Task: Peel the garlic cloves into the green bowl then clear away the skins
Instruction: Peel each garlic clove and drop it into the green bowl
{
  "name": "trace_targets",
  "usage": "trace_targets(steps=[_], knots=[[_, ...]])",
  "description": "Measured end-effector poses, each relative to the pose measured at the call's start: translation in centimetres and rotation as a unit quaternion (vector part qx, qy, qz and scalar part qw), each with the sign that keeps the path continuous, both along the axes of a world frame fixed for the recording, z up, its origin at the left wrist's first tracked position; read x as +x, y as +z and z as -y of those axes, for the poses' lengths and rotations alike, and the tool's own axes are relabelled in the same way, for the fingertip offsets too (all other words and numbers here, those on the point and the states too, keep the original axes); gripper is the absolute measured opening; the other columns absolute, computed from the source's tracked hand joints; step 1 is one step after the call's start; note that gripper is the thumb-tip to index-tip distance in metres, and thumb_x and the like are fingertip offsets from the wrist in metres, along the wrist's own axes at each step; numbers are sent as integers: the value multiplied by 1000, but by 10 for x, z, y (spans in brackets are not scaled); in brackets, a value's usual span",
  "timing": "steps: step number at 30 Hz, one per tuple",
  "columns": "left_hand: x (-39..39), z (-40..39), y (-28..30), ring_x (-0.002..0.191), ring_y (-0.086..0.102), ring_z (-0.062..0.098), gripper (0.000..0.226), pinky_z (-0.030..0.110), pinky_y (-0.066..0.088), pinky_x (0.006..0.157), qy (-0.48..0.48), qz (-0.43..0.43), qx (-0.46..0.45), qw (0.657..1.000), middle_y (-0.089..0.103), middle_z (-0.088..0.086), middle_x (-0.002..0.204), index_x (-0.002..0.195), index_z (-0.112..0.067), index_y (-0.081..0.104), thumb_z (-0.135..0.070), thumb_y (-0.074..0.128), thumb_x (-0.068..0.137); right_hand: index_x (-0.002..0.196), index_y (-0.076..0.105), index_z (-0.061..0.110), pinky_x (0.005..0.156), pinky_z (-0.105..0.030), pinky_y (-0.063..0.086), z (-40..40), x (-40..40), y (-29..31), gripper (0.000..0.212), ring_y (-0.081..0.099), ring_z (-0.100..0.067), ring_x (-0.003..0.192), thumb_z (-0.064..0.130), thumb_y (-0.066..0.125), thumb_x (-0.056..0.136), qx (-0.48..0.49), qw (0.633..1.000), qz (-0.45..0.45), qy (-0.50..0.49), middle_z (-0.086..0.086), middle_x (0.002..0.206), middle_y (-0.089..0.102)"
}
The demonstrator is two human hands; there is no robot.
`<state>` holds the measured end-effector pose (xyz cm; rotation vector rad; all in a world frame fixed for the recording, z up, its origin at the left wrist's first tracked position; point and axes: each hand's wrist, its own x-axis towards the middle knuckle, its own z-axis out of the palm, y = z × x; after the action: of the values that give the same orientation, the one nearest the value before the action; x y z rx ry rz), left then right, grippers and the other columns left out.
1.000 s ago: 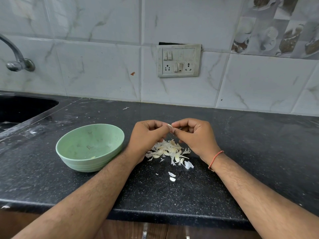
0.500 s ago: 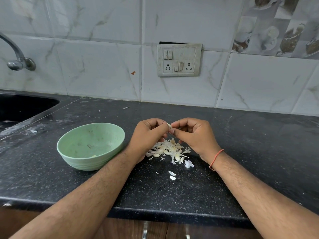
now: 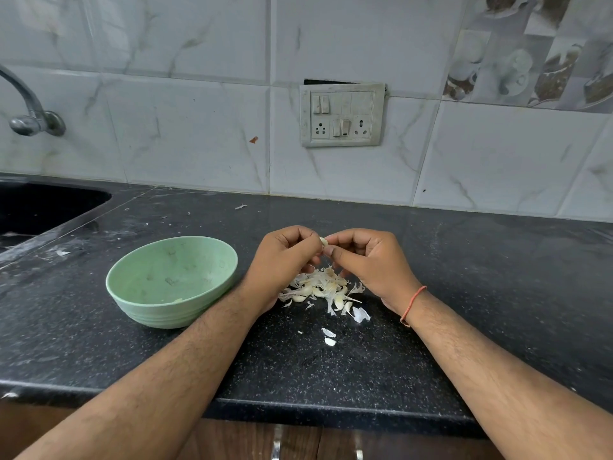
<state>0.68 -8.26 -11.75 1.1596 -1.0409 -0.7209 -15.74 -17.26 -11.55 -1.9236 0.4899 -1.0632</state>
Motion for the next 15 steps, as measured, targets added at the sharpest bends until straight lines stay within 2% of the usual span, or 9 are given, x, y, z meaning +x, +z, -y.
trace_targets(steps=[5,8,12,15], knots=[[1,1,0,73,65,15,12,28,54,65,12,14,5,1000,68,5,73,83,-8,74,-5,67,92,106,81,9,61,-33,60,2,0,0,11,70,-24,70,7,78,95,46,999,18,5,-15,89,79],[0,0,0,73,67,13,15,29,54,67,23,27,11,999,69,3,73,81,-10,73,-5,66,93,105,81,7,62,-38,60,3,0,1,10,71,-25,72,10,76,97,75,997,31,7,-14,89,79],[-2,-1,1,75,70,15,18,30,56,67,22,39,13,999,72,5,77,81,-6,75,-20,66,87,102,80,5,63,-40,60,4,0,1,8,70,-25,72,10,74,98,81,996,30,-1,-12,86,77],[0,1,-2,72,68,18,26,38,56,66,48,65,7,997,72,14,78,76,-9,75,-34,74,84,98,79,5,61,-38,59,4,-1,2,7,70,-24,71,8,74,98,77,997,28,-5,-11,82,74]])
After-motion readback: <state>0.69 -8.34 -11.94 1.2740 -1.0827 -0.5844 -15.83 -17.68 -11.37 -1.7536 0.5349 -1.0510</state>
